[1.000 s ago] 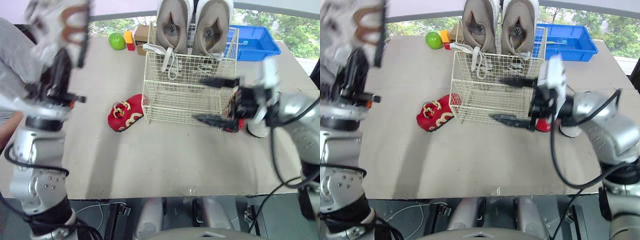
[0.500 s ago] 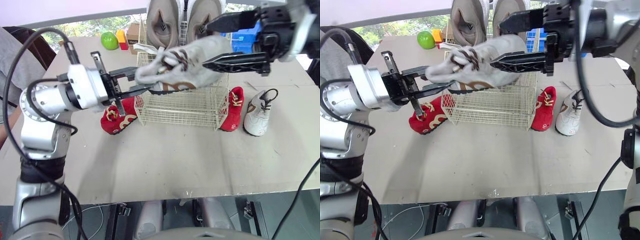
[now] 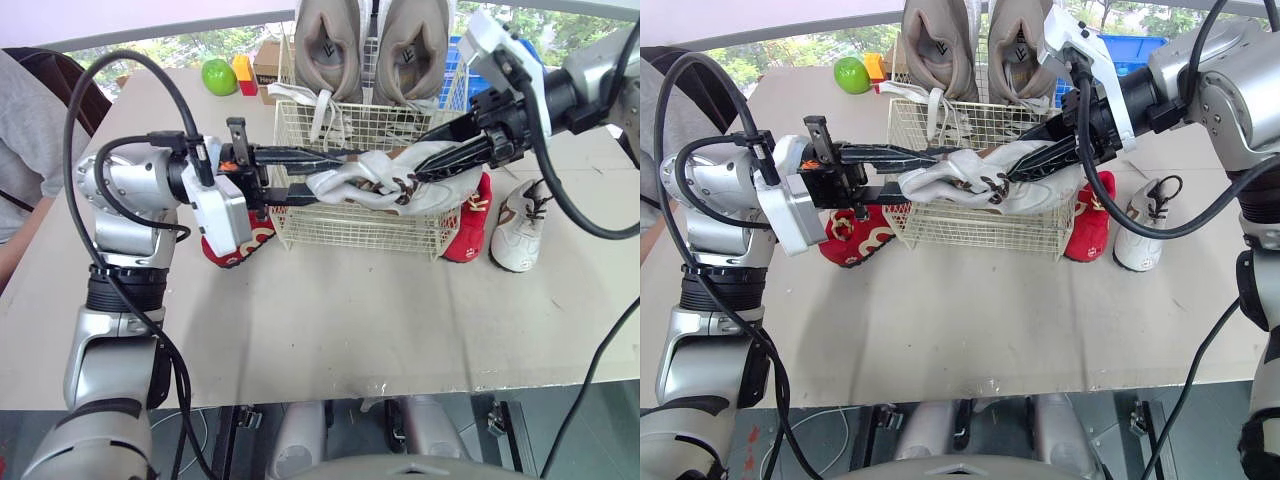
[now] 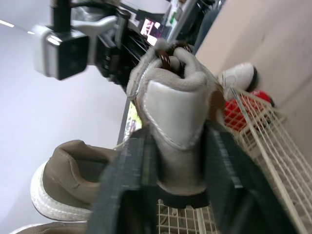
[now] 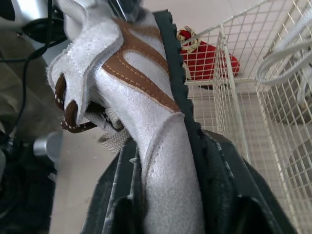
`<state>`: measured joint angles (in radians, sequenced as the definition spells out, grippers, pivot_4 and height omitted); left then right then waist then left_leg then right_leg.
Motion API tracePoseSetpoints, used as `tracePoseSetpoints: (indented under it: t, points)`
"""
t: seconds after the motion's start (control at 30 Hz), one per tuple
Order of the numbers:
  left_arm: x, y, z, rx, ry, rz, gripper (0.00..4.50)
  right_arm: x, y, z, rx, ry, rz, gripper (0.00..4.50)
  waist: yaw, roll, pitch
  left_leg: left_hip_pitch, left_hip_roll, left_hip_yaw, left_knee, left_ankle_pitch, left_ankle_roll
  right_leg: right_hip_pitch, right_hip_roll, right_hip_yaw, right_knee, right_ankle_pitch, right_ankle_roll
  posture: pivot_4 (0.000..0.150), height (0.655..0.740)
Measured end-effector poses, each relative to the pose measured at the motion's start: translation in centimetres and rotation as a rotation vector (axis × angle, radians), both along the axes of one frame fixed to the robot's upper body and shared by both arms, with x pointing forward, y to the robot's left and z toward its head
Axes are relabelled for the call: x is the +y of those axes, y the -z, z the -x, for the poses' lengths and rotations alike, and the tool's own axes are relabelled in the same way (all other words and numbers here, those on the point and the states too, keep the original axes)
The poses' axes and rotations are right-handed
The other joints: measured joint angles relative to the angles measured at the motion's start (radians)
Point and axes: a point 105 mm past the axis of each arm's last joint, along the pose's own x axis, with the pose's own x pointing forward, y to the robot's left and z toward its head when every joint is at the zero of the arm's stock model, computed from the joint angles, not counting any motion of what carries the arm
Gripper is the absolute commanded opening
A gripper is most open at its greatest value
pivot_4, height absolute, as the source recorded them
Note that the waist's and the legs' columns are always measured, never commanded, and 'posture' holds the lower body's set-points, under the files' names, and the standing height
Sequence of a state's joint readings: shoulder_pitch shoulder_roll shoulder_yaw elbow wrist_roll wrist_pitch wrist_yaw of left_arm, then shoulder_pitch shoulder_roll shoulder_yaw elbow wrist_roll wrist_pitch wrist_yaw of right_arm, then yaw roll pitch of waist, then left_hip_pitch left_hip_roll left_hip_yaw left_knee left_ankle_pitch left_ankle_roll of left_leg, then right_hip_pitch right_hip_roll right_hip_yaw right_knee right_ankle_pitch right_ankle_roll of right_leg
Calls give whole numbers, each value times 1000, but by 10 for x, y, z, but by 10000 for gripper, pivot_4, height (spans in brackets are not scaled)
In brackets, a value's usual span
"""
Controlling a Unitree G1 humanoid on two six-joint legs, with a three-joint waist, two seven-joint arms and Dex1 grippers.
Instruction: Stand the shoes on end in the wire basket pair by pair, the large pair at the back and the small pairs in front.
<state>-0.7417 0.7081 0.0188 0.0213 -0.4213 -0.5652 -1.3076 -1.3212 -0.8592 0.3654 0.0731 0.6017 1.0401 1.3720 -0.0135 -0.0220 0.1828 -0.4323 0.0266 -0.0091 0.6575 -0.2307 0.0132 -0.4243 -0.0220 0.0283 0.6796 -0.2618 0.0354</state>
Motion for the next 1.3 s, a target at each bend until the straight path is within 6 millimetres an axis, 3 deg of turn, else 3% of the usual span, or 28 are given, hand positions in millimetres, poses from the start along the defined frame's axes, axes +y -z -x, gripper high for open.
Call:
tracePoseSetpoints:
  t: [0.03,0.13,0.2,0.3,0.4,0.53,0.67,0.77,0.93,0.97,1.0,1.13,1.2,1.27,1.3]
  points:
    - [2,-3,0,69,-4,60,30973,-2,-1,0,12,14,-20,1726,-1,0,0,0,0,-2,0,0,0,0,0,0,0,0,0,1500,7400]
    - [21,-16,-6,567,-36,413,43022,-9,-3,1,67,80,-140,1307,-7,0,0,0,1,-6,0,0,0,0,-7,-1,1,0,1,1500,7400]
    - [38,-9,-10,891,-72,609,45000,-9,-4,1,104,118,-233,1302,-15,1,1,0,0,-9,-1,0,0,1,-9,-2,2,0,1,1500,7400]
    - [47,37,0,1305,-122,744,45000,-4,-3,2,128,170,-368,1299,-20,1,1,1,-1,-11,-1,0,0,2,-10,-5,2,0,1,1500,7400]
    - [33,60,2,1454,-153,828,45000,1,-4,3,127,214,-461,1297,-8,1,1,0,-4,-14,-1,1,-1,3,-9,-7,3,0,0,1500,7400]
    - [-13,52,11,1565,-8,895,45000,19,-4,9,126,224,-529,1296,10,1,0,1,-6,-19,8,1,-1,11,-7,-9,2,1,2,1500,7400]
    - [-30,44,1,1599,31,966,45000,23,10,13,160,251,-532,1295,14,2,0,1,-9,-17,11,1,-1,13,-6,-10,2,3,4,1500,7400]
    - [-32,43,-10,1616,26,1004,31389,19,12,12,162,286,-539,1294,9,2,0,2,-12,-17,12,1,0,13,-6,-9,2,3,4,1500,7400]
    - [-32,38,-12,1586,30,934,8752,16,12,11,161,322,-582,1291,-1,2,0,1,-11,-18,11,1,0,12,-4,-10,2,3,4,1500,7400]
    - [-32,36,-12,1574,24,923,4792,17,12,10,163,331,-601,11562,-2,2,0,2,-10,-18,11,1,0,12,-4,-10,2,3,4,1500,7400]
    - [-30,34,-14,1555,14,906,2444,18,11,8,156,344,-634,14840,-2,2,0,1,-10,-18,10,1,-1,12,-3,-10,2,3,4,1500,7400]
    - [-21,23,-25,1477,-63,817,2009,17,1,12,-3,369,-679,31147,0,3,0,1,-10,-17,10,1,-1,12,-2,-11,1,3,4,1500,7400]
    - [-9,12,-31,1399,-117,773,2009,15,7,19,-31,352,-665,40469,0,3,0,1,-10,-17,10,1,0,12,-2,-11,1,2,4,1500,7400]
    - [2,-8,-44,1297,-182,694,2009,8,26,31,-77,338,-591,40469,11,1,1,-2,-11,-18,10,1,-1,12,-2,-15,-2,2,5,1500,7400]
    - [24,-31,-55,1170,-259,686,2009,5,42,41,-108,319,-531,40469,9,2,1,-1,-11,-17,10,1,-1,12,-2,-14,-1,2,5,1500,7400]
